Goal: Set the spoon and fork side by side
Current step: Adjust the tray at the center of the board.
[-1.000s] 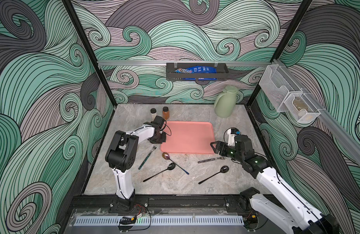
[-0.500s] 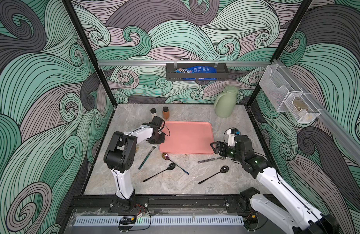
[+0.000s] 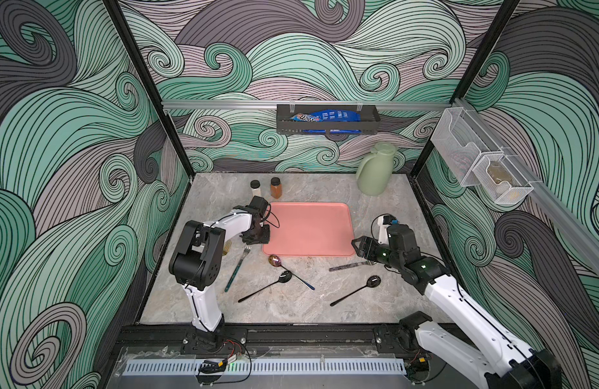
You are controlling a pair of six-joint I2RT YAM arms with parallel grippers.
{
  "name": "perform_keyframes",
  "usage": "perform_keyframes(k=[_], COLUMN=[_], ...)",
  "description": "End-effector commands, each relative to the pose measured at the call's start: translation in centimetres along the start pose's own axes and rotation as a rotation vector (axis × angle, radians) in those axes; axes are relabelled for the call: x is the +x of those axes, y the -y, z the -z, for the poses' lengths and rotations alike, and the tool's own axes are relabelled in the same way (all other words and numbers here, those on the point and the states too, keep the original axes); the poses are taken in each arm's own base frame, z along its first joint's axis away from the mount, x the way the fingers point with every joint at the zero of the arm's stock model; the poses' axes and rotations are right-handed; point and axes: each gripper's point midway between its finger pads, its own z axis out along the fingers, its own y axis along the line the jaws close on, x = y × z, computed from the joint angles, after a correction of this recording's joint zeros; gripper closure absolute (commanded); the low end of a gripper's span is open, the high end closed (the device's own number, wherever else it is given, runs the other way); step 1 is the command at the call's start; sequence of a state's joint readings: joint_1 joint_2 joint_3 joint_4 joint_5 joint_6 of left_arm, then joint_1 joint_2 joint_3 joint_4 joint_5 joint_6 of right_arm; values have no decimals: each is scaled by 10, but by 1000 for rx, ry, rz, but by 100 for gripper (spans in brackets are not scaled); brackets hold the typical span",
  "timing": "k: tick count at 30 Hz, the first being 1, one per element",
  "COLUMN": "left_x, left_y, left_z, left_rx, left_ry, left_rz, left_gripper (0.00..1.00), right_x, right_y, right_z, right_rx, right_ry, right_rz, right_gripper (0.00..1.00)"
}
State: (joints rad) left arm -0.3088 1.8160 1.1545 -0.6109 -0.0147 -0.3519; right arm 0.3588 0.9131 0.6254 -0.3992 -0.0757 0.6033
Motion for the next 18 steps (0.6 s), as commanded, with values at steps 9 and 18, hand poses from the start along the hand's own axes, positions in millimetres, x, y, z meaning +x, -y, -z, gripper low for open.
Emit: perform_keyframes(k=[9,18], left_x=[38,98], left_y=[8,-1], left_z=[106,111], left_rx=[14,129], left_ry=[155,167], left_rz=[33,72], left_gripper=[47,47], right_x=[33,62], right_y=[-28,-34], right_z=[-5,0], right_rx=[-33,0], right_ry=[-148,-215], right_rz=[59,81], right_gripper=[33,33])
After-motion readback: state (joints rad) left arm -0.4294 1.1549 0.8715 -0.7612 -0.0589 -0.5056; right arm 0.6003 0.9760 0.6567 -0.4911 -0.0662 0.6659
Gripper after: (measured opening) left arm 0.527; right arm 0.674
